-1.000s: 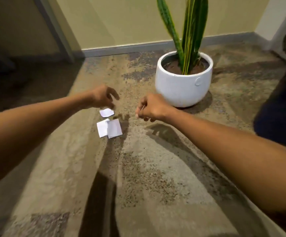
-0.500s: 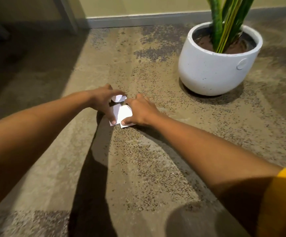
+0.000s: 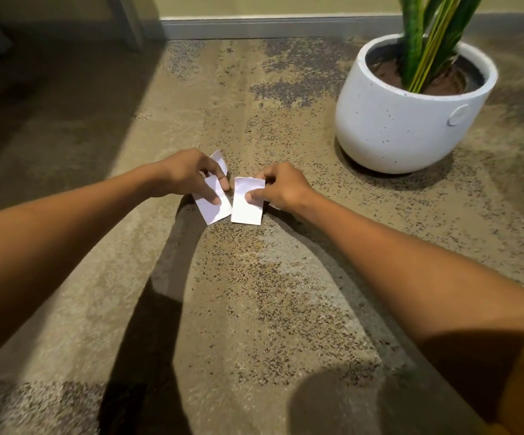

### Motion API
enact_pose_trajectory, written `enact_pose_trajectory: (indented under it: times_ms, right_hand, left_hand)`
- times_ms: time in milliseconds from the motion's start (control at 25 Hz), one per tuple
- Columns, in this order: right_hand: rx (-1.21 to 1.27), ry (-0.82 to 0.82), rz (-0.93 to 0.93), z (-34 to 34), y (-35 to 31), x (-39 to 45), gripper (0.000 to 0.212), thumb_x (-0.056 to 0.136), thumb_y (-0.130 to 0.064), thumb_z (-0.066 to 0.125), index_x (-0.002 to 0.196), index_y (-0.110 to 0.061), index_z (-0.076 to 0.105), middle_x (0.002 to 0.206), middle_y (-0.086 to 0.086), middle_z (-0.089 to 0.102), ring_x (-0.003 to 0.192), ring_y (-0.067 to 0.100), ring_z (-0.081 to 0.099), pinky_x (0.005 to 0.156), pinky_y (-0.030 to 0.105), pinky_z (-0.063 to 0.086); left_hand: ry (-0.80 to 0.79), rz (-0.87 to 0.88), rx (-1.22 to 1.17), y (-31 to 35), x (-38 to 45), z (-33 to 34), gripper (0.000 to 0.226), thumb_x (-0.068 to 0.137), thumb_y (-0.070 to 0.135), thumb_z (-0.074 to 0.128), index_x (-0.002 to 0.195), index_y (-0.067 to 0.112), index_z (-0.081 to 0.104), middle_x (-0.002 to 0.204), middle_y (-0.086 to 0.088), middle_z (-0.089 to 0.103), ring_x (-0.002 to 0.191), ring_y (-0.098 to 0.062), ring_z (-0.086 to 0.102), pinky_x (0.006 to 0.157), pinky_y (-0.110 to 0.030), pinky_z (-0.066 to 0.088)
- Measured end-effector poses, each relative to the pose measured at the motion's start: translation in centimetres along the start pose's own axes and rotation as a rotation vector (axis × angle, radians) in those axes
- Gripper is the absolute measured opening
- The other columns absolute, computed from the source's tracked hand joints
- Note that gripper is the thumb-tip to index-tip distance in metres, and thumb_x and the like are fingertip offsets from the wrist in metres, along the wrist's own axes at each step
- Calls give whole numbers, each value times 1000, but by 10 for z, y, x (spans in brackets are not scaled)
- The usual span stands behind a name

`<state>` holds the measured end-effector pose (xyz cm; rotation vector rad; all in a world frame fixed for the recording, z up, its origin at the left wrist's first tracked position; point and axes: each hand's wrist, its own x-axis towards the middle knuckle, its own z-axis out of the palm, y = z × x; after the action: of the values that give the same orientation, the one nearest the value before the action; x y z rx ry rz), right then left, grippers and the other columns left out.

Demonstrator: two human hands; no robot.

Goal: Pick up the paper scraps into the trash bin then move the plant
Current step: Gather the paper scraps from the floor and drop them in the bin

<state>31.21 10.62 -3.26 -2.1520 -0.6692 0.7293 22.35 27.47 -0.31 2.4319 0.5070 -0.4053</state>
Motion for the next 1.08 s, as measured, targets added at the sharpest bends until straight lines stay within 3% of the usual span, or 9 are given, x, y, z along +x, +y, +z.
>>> enact_pose_trajectory:
  times_ms: [160,280,520,640,720,920,1000,1080]
  right_hand:
    - [16,21,-7,-16,0,-7,34,75,-14,80,105,-3,68,90,3,61,80,15,53,51,13,38]
    - [44,74,-29,-37,-4,-16,31,74,-13,80,101,-2,68,87,4,62,74,15,55,55,20,41]
    - [99,180,-65,-96,-17,-47,26,79,-12,76,97,3,67,88,15,69,70,21,63,61,33,55]
    - [132,255,-100,-131,-28,-70,22,80,-16,75,74,-1,61,63,8,55,52,15,50,41,17,43]
    - [150,317,-133,-158,-37,-88,31,81,-16,75,62,-8,52,60,8,48,53,17,47,39,16,40]
    - [187,548,-184,-250,-61,-140,17,79,-18,76,81,-3,68,86,13,68,81,22,63,69,36,55]
    - [250,659,-205,-289,-65,-161,11,78,-16,76,79,-10,68,85,9,66,80,21,62,65,32,52]
    - [304,801,-182,-329,-60,-182,14,78,-14,74,91,-10,70,94,8,68,84,22,64,69,31,52]
  left_hand:
    - [105,16,-95,2,-4,-5,21,73,13,78,93,20,76,104,-8,68,84,-21,51,71,-30,40]
    - [138,52,-102,16,-8,-8,20,76,14,76,92,24,76,97,-2,69,84,-19,52,65,-27,40]
    - [165,167,-54,79,-18,-22,21,82,15,70,102,18,74,105,-5,68,82,-19,54,63,-28,46]
    - [148,240,-47,124,-26,-26,22,85,15,66,106,15,73,106,-6,68,72,-16,56,48,-16,50]
    - [161,290,-21,158,-34,-27,24,87,11,64,109,13,72,106,-7,68,67,-15,57,44,-10,49]
    - [154,400,-46,268,-58,-26,27,89,1,57,113,4,68,102,-11,67,74,-25,63,54,-24,60]
    - [231,477,-16,316,-66,-23,26,89,0,56,110,5,70,101,-11,70,76,-26,65,55,-10,55]
    - [303,563,37,368,-76,-16,28,89,2,55,111,10,70,103,-6,71,76,-21,70,49,-5,49]
